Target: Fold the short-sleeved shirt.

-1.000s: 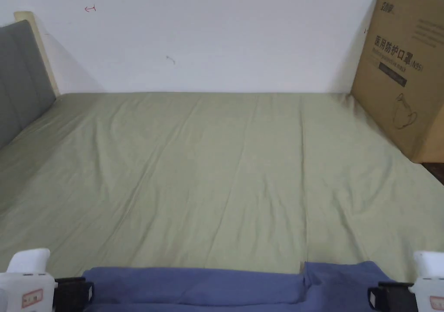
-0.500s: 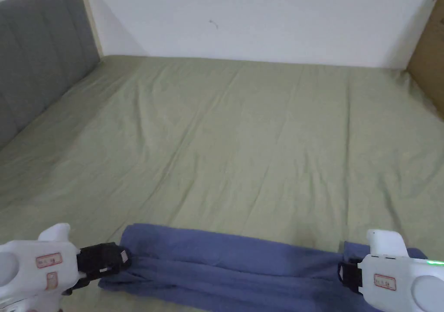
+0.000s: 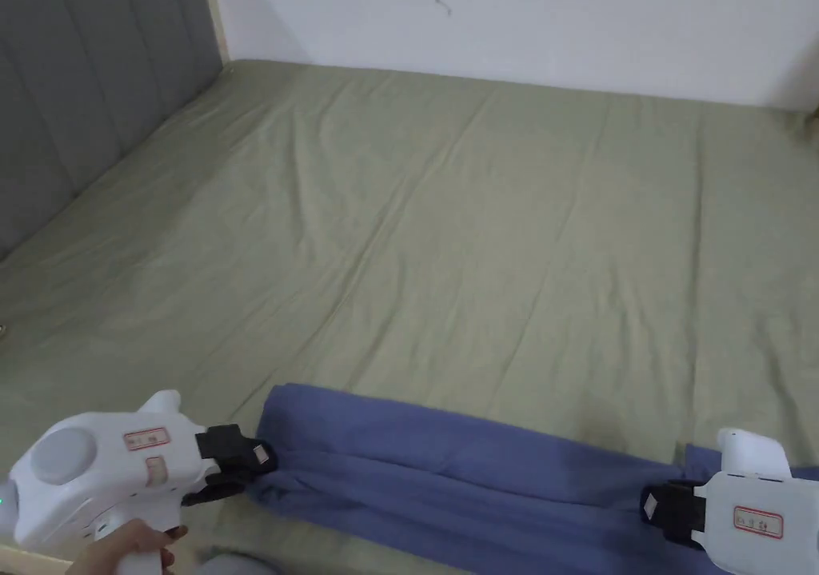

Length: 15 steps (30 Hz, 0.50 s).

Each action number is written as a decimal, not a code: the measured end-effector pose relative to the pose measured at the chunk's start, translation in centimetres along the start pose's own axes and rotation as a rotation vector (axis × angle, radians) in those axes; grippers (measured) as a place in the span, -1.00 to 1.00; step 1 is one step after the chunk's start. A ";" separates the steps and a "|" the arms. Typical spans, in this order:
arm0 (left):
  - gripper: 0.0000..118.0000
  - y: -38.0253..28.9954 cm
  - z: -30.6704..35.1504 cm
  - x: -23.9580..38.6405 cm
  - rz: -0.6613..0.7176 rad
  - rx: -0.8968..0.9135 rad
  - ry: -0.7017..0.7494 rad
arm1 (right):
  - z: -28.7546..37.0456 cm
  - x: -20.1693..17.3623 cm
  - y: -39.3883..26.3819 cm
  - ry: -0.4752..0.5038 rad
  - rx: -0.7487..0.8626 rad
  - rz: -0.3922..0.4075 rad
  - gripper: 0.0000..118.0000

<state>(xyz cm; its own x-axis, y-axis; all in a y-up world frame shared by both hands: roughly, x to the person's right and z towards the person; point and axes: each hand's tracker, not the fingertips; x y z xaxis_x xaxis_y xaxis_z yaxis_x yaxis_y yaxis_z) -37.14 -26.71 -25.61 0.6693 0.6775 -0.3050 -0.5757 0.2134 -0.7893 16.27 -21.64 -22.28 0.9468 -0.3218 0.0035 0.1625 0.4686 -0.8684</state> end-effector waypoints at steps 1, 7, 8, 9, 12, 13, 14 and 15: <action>-0.88 -0.4 -0.5 0.4 -0.046 -0.064 0.021 | -0.3 0.0 -0.1 0.000 -0.008 -0.003 -1.00; -0.88 1.3 2.2 1.5 -0.056 -0.039 0.016 | -0.3 1.1 0.2 0.027 -0.014 -0.023 -1.00; -0.88 1.7 2.6 1.9 -0.097 -0.015 0.016 | -0.2 1.3 0.3 0.027 -0.010 -0.029 -1.00; -0.88 1.5 2.5 2.1 -0.108 -0.012 0.008 | -0.1 1.5 0.3 0.024 -0.002 -0.035 -1.00; -0.88 1.9 3.1 3.7 -0.185 0.005 0.049 | 0.5 2.3 0.5 0.033 0.016 -0.058 -1.00; -0.88 1.7 3.2 3.8 -0.190 -0.001 0.053 | 0.7 2.7 0.6 0.037 0.018 -0.065 -1.00; -0.88 1.5 3.2 3.7 -0.189 -0.007 0.054 | 0.9 2.9 0.5 0.039 0.021 -0.070 -1.00; -0.88 1.5 3.3 3.7 -0.192 -0.007 0.073 | 1.2 3.2 0.5 0.033 0.027 -0.076 -1.00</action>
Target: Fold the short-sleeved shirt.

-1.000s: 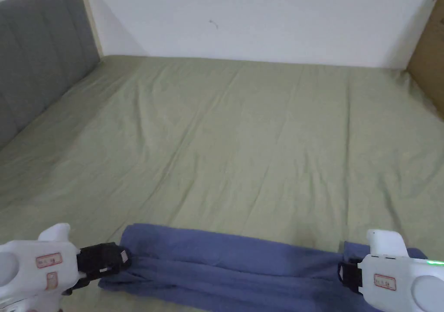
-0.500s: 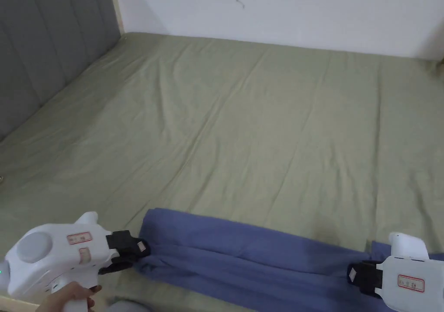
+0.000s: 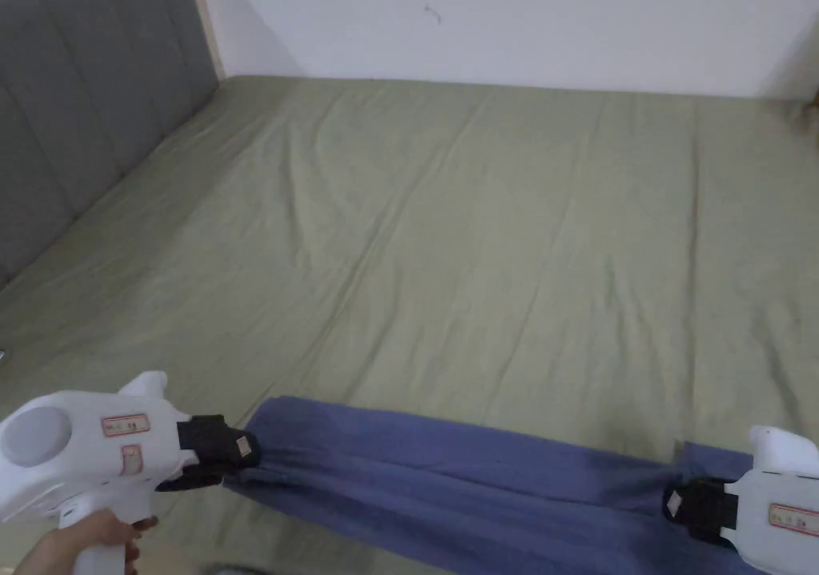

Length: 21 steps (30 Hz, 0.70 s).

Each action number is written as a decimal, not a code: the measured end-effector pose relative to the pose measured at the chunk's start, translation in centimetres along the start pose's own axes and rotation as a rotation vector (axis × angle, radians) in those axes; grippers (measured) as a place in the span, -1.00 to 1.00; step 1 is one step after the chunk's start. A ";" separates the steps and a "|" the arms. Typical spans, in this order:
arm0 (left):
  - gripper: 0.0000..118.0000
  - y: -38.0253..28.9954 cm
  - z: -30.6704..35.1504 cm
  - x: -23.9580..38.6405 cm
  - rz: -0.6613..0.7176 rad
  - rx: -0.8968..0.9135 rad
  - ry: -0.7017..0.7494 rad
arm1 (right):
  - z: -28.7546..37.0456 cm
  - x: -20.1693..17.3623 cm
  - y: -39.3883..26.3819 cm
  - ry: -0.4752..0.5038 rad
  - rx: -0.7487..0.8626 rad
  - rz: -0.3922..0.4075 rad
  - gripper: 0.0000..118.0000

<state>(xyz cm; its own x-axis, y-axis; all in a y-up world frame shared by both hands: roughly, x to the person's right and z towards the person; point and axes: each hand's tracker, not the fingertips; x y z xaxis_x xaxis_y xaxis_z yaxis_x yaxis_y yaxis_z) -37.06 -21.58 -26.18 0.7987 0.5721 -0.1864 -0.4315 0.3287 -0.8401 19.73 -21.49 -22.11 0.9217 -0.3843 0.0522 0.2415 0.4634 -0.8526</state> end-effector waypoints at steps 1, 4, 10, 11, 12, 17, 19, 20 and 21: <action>-0.88 -0.1 0.1 0.0 -0.019 -0.007 0.043 | 0.3 0.4 0.0 -0.003 0.005 -0.007 -1.00; -0.88 -0.2 0.0 -1.5 -0.046 -0.008 0.139 | 0.7 1.7 -0.1 -0.002 0.016 -0.038 -1.00; -0.88 -1.2 1.5 -1.7 0.048 0.015 0.090 | 1.5 3.6 -0.5 -0.029 0.026 -0.078 -1.00; -0.88 -1.5 1.7 -1.0 0.046 0.023 0.081 | 1.5 3.7 -0.6 -0.030 0.027 -0.084 -1.00; -0.88 -1.6 2.0 0.1 0.037 0.040 0.081 | 1.6 3.9 -0.6 -0.034 0.028 -0.092 -1.00; -0.88 -1.1 3.7 7.0 -0.118 0.128 -0.008 | 2.2 4.6 -0.6 -0.037 0.044 -0.108 -1.00; -0.88 -0.6 3.9 10.4 -0.217 0.147 -0.046 | 2.6 4.9 -0.5 -0.038 0.056 -0.117 -1.00; -0.88 -0.9 3.7 12.4 -0.276 0.150 -0.064 | 2.8 5.1 -0.6 -0.037 0.062 -0.122 -1.00; -0.88 -1.5 3.3 14.8 -0.336 0.145 -0.071 | 3.0 5.4 -0.6 -0.034 0.069 -0.128 -1.00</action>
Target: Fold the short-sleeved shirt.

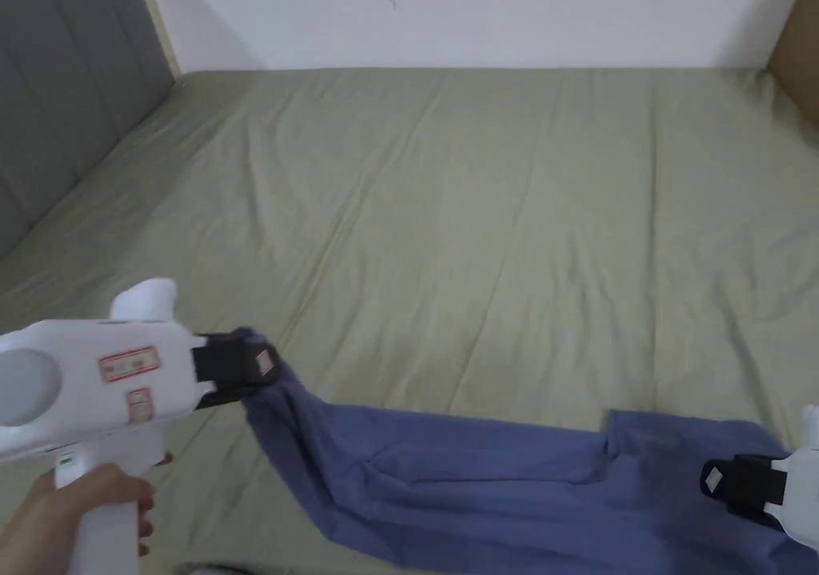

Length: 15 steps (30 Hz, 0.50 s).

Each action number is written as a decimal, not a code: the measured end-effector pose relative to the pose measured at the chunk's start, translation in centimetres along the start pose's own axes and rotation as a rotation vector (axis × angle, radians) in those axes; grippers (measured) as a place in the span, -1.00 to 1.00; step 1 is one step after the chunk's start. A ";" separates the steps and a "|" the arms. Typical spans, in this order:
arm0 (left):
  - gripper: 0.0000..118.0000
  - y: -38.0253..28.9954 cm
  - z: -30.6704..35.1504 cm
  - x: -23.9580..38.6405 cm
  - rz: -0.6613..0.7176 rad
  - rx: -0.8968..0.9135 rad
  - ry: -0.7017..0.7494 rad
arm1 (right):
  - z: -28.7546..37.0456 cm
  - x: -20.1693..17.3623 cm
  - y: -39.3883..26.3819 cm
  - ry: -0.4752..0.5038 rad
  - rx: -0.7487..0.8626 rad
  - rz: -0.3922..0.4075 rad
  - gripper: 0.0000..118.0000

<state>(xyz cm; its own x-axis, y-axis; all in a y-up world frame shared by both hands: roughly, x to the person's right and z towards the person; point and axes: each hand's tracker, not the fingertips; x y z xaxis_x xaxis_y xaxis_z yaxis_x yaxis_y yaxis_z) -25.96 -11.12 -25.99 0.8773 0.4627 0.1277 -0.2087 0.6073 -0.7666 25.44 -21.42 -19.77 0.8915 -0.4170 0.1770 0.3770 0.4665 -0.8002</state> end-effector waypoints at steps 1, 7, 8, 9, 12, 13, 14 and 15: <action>-0.88 0.1 -0.6 2.3 -0.064 -0.008 -0.025 | 0.2 0.3 0.0 0.001 0.006 -0.009 -1.00; -0.88 -5.1 -8.3 14.7 -0.439 -0.132 -0.144 | 0.8 2.4 -0.7 -0.022 0.015 -0.054 -1.00; -0.88 -6.4 -9.9 16.1 -0.473 -0.165 -0.146 | 1.0 2.7 -0.9 -0.030 0.016 -0.051 -1.00; -0.88 -7.7 -11.6 16.7 -0.494 -0.211 -0.143 | 1.3 3.0 -1.1 -0.034 0.016 -0.051 -1.00; -0.88 -11.4 -15.8 18.2 -0.539 -0.285 -0.130 | 2.0 4.3 -1.7 -0.043 0.026 -0.082 -1.00; -0.87 -12.5 -16.7 18.6 -0.552 -0.296 -0.117 | 2.1 4.8 -1.7 -0.042 0.025 -0.102 -1.00; -0.84 -13.4 -17.7 18.7 -0.579 -0.318 -0.086 | 2.3 5.2 -1.8 -0.042 0.025 -0.111 -1.00; -0.72 -14.1 -18.5 18.7 -0.594 -0.348 -0.060 | 2.4 5.5 -1.9 -0.044 0.027 -0.117 -1.00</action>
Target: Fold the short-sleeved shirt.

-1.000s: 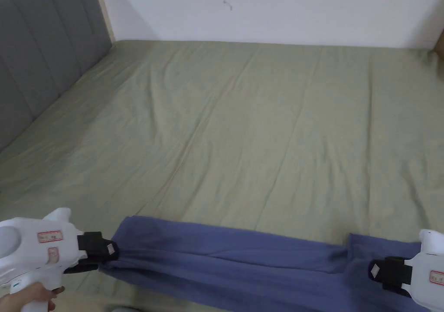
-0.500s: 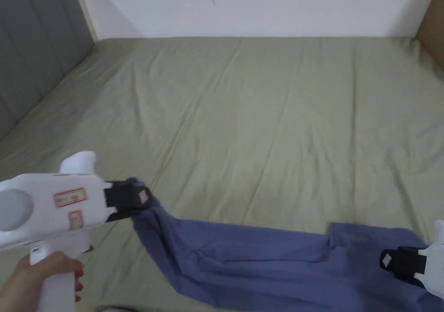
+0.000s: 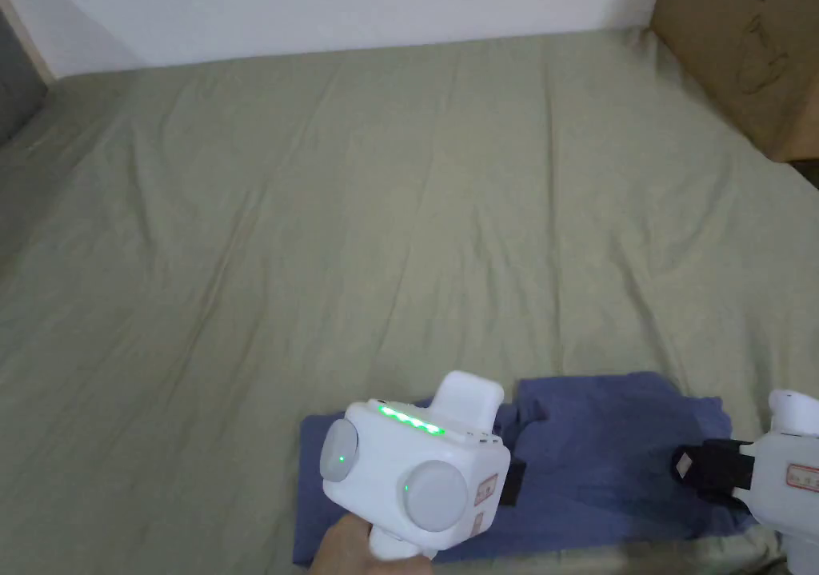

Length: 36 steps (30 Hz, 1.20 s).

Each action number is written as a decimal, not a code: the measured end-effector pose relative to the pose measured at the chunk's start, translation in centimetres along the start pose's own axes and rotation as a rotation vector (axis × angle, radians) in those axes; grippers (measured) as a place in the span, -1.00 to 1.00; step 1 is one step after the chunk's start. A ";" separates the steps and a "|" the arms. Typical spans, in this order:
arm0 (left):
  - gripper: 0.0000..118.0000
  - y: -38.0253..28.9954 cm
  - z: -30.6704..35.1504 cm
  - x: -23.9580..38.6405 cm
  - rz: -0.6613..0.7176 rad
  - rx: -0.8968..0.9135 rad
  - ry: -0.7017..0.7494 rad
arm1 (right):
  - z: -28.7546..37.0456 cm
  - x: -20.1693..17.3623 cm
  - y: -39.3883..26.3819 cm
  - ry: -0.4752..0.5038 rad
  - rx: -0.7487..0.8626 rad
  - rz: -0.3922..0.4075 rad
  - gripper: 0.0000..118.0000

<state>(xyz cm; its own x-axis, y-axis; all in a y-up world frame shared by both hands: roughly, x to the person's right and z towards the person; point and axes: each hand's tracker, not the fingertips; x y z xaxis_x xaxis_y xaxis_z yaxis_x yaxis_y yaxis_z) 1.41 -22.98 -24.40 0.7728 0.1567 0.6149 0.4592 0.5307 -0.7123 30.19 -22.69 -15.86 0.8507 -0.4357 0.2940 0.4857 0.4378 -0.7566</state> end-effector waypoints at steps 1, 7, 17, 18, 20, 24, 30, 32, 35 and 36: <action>-0.51 -0.4 -0.7 0.2 -0.025 -0.020 0.001 | 0.1 0.2 -0.1 -0.006 0.003 -0.005 -1.00; 0.35 0.6 2.1 -1.0 0.111 0.031 -0.119 | 0.3 0.4 -0.1 -0.009 0.006 -0.015 -1.00; -0.96 -1.4 7.0 -11.5 0.597 0.179 -0.147 | -0.4 -0.9 -0.2 0.025 -0.001 0.015 -1.00; -0.96 -1.7 6.0 -12.1 0.580 0.133 -0.090 | -0.5 -1.0 -0.1 0.029 -0.004 0.017 -1.00; -0.96 -2.2 4.3 -12.3 0.561 0.090 -0.100 | -0.6 -1.1 -0.2 0.032 -0.007 0.022 -1.00; -0.96 -2.4 1.2 -10.5 0.630 0.050 -0.244 | -0.7 -1.2 -0.3 0.037 -0.011 0.018 -1.00; -0.96 -2.4 -1.3 -6.1 0.543 -0.033 -0.292 | -0.1 -0.5 -0.5 0.045 -0.008 -0.010 -1.00; -0.96 -2.6 -1.2 -5.4 0.537 -0.028 -0.313 | 0.1 -0.3 -0.4 0.035 -0.002 -0.009 -1.00; -0.96 -2.5 -1.1 -4.4 0.522 -0.054 -0.326 | 0.1 0.2 -0.4 0.034 0.001 -0.027 -1.00; -0.96 -2.4 -1.0 -3.9 0.506 -0.056 -0.325 | 0.0 0.3 -0.4 0.037 0.002 -0.034 -1.00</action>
<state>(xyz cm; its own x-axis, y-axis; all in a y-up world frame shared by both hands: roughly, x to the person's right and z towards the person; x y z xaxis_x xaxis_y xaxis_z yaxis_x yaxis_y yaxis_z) -2.26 -25.67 -25.42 0.7317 0.6299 0.2603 0.0984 0.2803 -0.9549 30.26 -22.98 -15.44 0.8258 -0.4792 0.2974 0.5145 0.4240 -0.7453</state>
